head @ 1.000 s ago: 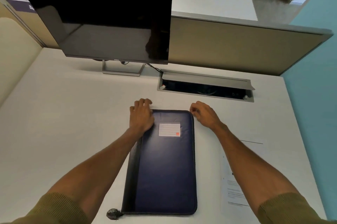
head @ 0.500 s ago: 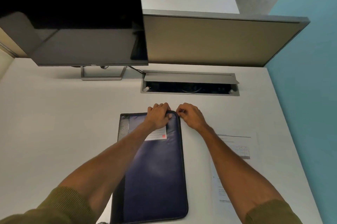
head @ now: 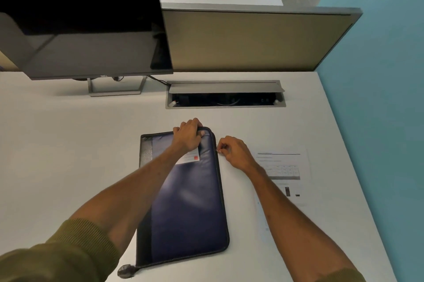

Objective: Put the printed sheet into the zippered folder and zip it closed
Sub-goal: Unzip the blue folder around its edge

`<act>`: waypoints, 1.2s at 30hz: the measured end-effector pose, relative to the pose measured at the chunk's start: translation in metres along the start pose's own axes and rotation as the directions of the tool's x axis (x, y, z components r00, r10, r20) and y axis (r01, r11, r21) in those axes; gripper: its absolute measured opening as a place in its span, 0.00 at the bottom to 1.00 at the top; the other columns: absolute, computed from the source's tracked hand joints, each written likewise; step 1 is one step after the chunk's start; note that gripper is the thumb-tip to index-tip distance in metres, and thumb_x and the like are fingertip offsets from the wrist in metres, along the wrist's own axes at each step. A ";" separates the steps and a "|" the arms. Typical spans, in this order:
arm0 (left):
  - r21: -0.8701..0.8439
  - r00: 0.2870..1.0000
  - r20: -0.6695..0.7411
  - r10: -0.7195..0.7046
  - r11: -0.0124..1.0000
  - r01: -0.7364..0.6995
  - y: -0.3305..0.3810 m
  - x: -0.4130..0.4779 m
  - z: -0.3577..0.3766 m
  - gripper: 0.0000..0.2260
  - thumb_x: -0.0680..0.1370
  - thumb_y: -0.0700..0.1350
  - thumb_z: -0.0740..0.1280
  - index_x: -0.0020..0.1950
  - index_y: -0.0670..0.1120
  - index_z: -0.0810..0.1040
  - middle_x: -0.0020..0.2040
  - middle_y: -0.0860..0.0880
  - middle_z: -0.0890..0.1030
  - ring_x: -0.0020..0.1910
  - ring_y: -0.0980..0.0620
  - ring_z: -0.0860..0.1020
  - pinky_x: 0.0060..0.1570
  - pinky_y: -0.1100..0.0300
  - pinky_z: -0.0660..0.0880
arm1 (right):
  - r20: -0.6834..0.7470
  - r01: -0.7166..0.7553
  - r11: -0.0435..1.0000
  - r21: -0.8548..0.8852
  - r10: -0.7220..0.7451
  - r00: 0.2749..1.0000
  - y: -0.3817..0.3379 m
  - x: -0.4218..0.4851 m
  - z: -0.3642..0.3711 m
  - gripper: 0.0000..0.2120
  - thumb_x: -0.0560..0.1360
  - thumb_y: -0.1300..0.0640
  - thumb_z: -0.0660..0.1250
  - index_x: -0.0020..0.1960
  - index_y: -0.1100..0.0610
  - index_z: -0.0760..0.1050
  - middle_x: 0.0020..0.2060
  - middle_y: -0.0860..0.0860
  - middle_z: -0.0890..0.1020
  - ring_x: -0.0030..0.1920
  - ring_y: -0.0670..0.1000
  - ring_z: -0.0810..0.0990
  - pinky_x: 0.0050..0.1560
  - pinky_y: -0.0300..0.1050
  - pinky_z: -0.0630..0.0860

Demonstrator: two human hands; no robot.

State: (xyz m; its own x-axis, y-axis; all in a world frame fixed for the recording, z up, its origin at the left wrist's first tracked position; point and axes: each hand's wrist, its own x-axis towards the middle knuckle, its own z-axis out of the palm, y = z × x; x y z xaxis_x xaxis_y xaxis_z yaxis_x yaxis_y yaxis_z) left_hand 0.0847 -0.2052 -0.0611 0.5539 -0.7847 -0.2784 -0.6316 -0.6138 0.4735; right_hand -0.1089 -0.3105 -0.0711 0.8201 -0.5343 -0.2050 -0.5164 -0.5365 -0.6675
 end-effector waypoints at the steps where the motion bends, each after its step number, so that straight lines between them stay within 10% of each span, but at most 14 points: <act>1: 0.003 1.000 -0.003 -0.006 1.000 0.006 0.001 0.000 0.000 0.10 0.86 0.50 0.64 0.65 0.48 0.73 0.65 0.44 0.80 0.65 0.41 0.74 0.66 0.42 0.65 | 0.009 -0.011 1.000 0.006 0.011 1.000 0.001 -0.009 0.003 0.05 0.78 0.63 0.72 0.47 0.55 0.83 0.46 0.49 0.84 0.45 0.50 0.81 0.49 0.46 0.80; 11: 0.133 0.975 -0.112 0.193 0.975 -0.178 0.021 -0.028 0.017 0.18 0.83 0.44 0.67 0.73 0.51 0.71 0.73 0.44 0.74 0.75 0.40 0.69 0.75 0.41 0.63 | -0.033 -0.103 0.994 0.020 0.104 0.994 -0.001 -0.064 0.021 0.04 0.79 0.62 0.71 0.51 0.53 0.83 0.48 0.49 0.85 0.47 0.49 0.82 0.51 0.44 0.80; 17: 0.350 0.814 0.240 0.530 0.734 -0.581 0.030 -0.059 0.032 0.16 0.78 0.44 0.67 0.66 0.49 0.82 0.78 0.46 0.71 0.84 0.43 0.59 0.82 0.42 0.55 | -0.123 -0.131 0.990 -0.042 0.125 0.985 -0.014 -0.073 0.024 0.04 0.81 0.59 0.68 0.51 0.56 0.82 0.49 0.52 0.85 0.47 0.55 0.82 0.49 0.49 0.79; 23: 0.596 0.807 0.252 0.534 0.571 -0.564 0.033 -0.075 0.032 0.22 0.78 0.45 0.66 0.73 0.48 0.72 0.79 0.44 0.68 0.83 0.40 0.60 0.81 0.41 0.58 | -0.146 -0.108 0.994 -0.029 0.102 0.984 -0.012 -0.099 0.035 0.04 0.79 0.61 0.71 0.48 0.53 0.81 0.47 0.50 0.86 0.44 0.52 0.83 0.49 0.50 0.81; 36: 0.652 0.949 0.149 0.278 0.694 -0.306 0.057 -0.104 0.038 0.25 0.82 0.44 0.68 0.79 0.48 0.66 0.81 0.42 0.61 0.85 0.38 0.53 0.83 0.35 0.50 | -0.079 -0.081 0.996 0.045 0.084 0.993 0.009 -0.175 0.056 0.02 0.78 0.58 0.73 0.49 0.52 0.83 0.48 0.47 0.86 0.46 0.49 0.84 0.56 0.51 0.80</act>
State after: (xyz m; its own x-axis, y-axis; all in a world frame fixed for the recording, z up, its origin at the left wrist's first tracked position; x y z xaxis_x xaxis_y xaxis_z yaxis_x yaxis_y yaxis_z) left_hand -0.0298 -0.1614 -0.0372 0.2688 -0.9283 -0.2570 -0.9614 -0.2422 -0.1306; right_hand -0.2433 -0.1853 -0.0807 0.7515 -0.6275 -0.2036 -0.5695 -0.4613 -0.6804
